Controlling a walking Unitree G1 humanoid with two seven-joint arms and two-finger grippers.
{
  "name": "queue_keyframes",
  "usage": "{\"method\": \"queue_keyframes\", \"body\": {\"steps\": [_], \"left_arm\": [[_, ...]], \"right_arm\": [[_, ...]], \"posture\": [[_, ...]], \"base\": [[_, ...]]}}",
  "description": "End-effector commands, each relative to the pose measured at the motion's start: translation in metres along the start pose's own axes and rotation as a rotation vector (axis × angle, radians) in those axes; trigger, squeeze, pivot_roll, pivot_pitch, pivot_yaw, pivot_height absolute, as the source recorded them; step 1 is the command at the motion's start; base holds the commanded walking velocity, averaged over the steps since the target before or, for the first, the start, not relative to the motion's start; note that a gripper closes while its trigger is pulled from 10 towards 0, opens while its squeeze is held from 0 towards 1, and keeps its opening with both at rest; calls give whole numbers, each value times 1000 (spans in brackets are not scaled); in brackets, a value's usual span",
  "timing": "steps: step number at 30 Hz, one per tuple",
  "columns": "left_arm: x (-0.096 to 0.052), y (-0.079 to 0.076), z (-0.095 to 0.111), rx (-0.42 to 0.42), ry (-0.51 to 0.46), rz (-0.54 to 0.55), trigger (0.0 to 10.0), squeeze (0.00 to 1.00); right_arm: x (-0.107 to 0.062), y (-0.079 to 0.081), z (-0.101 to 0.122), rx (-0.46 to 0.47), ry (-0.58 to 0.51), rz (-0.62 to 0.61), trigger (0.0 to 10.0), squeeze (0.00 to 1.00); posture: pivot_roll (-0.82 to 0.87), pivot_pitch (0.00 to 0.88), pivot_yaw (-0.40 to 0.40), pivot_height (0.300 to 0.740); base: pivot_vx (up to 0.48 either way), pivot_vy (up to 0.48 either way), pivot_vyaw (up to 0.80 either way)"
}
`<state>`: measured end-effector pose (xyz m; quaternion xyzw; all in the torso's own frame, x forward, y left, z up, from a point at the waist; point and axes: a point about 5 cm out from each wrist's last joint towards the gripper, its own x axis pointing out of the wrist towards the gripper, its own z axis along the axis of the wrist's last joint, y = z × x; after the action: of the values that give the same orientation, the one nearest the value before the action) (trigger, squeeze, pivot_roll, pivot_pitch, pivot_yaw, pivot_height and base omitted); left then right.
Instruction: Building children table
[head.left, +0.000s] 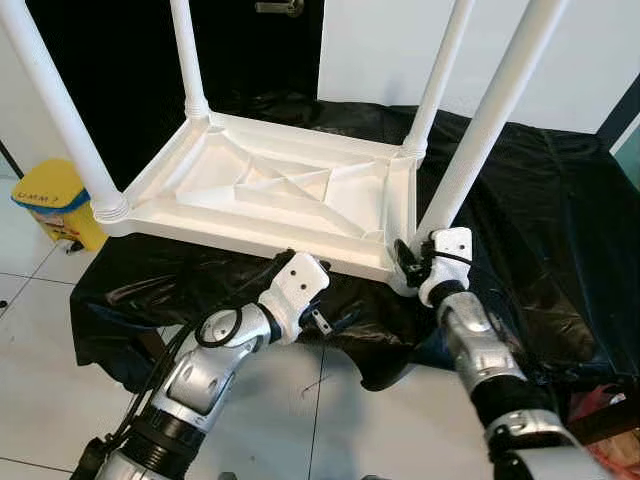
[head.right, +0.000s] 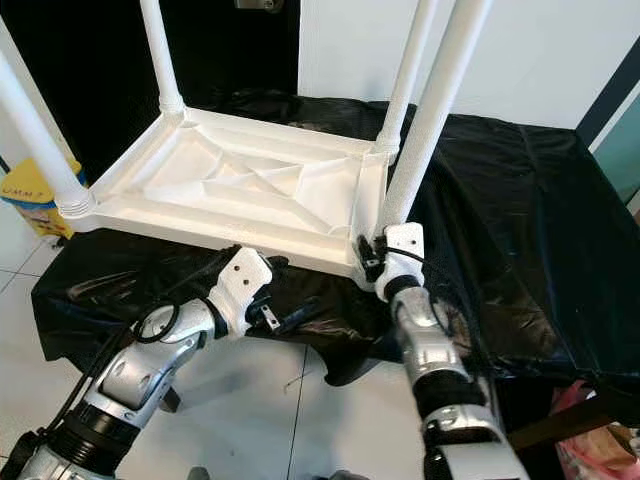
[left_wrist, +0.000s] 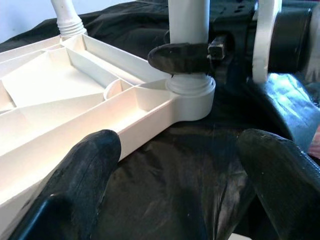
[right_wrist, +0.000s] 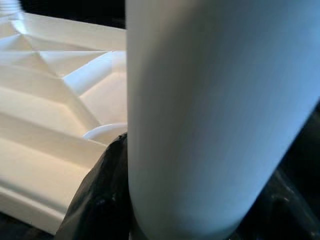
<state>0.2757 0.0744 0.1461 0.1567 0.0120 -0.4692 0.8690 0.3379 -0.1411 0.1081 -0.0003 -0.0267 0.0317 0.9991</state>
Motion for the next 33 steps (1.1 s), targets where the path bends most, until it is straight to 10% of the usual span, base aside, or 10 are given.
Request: {"method": "queue_keyframes", "body": {"steps": [1, 16, 17, 33], "left_arm": [[2, -1, 1, 5, -5, -27, 10000, 0], [2, 2, 2, 17, -12, 24, 10000, 0], [2, 2, 2, 13, -10, 34, 10000, 0], [-9, 13, -3, 24, 23, 107, 10000, 0]], "right_arm": [[-8, -3, -19, -6, 88, -106, 10000, 0], [-7, 15, -10, -2, 34, -209, 10000, 0], [-7, 14, -7, 3, 12, -199, 10000, 1000], [-50, 9, 2, 1, -122, -56, 10000, 1000]], "posture": [[45, 69, -92, 740], [59, 72, -104, 740], [58, 75, -106, 740], [57, 123, -109, 740]], "base": [[0, 0, 0], [0, 0, 0], [0, 0, 0], [0, 0, 0]]}}
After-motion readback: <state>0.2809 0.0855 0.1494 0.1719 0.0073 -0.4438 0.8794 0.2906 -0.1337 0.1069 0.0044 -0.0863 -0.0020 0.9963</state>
